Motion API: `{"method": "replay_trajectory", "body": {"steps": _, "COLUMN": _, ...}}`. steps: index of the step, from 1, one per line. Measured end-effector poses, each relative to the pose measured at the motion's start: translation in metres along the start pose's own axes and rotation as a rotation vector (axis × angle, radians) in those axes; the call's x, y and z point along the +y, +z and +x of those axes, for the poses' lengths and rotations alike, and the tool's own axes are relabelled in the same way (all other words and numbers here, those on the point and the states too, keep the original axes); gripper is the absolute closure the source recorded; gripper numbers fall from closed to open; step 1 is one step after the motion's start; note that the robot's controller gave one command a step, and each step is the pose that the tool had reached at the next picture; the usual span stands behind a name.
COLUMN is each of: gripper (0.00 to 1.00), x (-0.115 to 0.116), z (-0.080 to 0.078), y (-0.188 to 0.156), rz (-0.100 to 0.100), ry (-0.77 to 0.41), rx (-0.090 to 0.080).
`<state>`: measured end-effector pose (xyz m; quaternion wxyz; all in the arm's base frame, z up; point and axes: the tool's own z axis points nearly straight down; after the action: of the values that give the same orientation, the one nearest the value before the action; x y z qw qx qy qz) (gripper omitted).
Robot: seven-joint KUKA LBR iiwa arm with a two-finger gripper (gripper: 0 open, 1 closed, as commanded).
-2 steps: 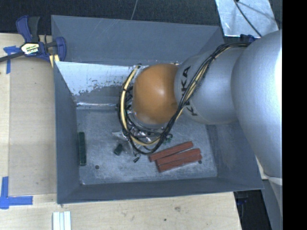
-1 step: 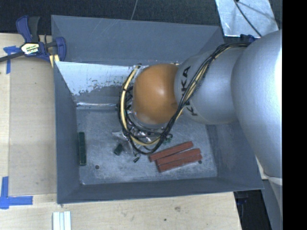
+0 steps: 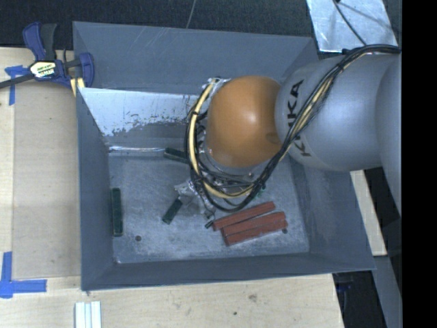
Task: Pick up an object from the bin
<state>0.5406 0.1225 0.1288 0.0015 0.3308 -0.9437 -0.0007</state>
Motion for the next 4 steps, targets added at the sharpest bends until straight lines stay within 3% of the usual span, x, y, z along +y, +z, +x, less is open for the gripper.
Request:
{"method": "replay_trajectory", "body": {"steps": 1, "gripper": 1.0, "x": 0.005, "z": -0.015, "y": -0.07, "rz": 0.002, "ry": -0.003, "rx": -0.003}}
{"method": "replay_trajectory", "body": {"steps": 2, "gripper": 1.0, "x": 0.015, "z": 0.002, "y": -0.077, "rz": 0.006, "ry": -0.029, "rx": -0.011}}
{"method": "replay_trajectory", "body": {"steps": 3, "gripper": 0.0, "x": 0.032, "z": -0.017, "y": -0.042, "rz": 0.002, "ry": -0.055, "rx": -0.005}}
{"method": "replay_trajectory", "body": {"steps": 4, "gripper": 0.0, "x": 0.028, "z": -0.018, "y": -0.031, "rz": 0.005, "ry": -0.109, "rx": -0.009}}
